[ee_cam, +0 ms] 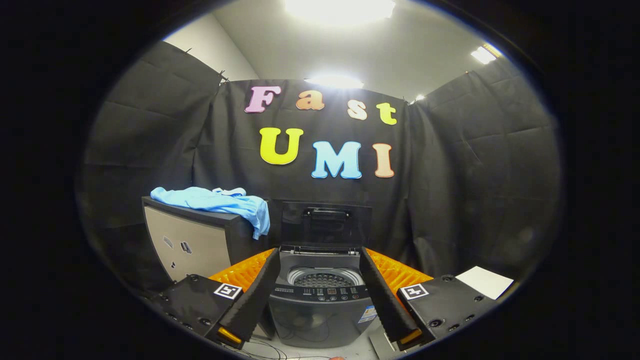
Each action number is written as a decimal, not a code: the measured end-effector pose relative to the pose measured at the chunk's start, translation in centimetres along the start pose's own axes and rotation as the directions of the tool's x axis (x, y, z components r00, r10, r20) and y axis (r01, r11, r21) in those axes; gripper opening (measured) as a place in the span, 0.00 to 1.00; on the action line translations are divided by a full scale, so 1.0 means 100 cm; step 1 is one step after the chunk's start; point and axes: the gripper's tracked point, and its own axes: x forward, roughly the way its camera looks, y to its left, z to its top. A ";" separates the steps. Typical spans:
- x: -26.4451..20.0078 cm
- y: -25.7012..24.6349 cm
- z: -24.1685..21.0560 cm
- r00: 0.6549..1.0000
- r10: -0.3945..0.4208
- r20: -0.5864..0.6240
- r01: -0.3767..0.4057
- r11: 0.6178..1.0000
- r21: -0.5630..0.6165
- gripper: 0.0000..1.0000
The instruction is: Put the clothes into the washing machine and then close the washing machine lid.
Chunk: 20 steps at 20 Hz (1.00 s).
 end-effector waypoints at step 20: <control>0.029 0.038 0.039 0.995 0.077 0.056 -0.076 0.997 -0.027 0.99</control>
